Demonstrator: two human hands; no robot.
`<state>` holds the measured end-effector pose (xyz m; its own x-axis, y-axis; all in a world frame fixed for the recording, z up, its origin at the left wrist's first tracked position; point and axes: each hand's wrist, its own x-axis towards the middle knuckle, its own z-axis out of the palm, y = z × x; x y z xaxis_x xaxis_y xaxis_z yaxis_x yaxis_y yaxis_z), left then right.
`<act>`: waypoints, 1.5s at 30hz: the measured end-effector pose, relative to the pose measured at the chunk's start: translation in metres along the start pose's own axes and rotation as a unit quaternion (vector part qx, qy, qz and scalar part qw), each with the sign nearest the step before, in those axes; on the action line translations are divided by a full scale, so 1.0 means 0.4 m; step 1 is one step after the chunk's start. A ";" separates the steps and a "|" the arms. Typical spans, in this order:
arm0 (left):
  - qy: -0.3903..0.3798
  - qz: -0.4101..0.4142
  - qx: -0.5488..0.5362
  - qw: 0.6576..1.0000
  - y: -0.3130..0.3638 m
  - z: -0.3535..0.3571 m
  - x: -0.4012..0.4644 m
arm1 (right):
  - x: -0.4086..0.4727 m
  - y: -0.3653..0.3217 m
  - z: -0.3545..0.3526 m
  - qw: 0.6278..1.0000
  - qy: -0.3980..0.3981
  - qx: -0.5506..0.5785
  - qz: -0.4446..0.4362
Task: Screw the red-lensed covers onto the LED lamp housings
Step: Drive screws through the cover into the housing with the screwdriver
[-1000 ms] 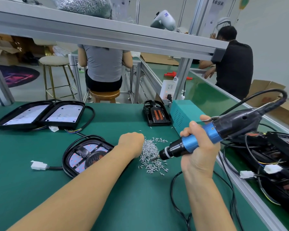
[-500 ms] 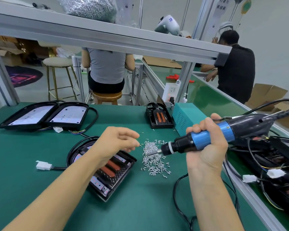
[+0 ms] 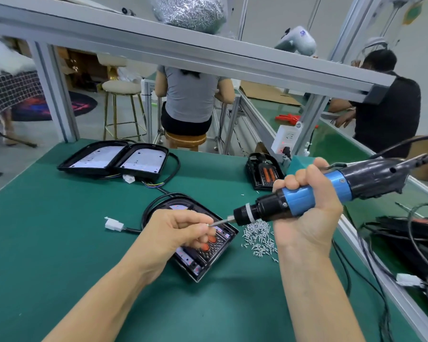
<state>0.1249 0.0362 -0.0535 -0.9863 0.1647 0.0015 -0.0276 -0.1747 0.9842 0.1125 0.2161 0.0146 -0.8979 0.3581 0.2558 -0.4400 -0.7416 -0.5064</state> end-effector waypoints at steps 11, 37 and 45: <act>0.081 0.042 0.257 0.962 -0.031 -0.076 -0.040 | -0.037 0.034 -0.012 0.997 -0.031 -0.067 0.012; 0.104 0.176 0.414 0.887 -0.111 -0.049 -0.072 | -0.095 0.116 -0.045 0.970 -0.095 -0.222 0.009; 0.107 0.164 0.404 0.893 -0.117 -0.050 -0.069 | -0.095 0.116 -0.049 0.973 -0.093 -0.210 0.015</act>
<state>0.1500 0.0205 -0.1030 -0.9305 0.0294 0.3652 0.3103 0.5933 0.7428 0.1261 0.1790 -0.0347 -0.9109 0.2016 0.3599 -0.4126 -0.4397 -0.7978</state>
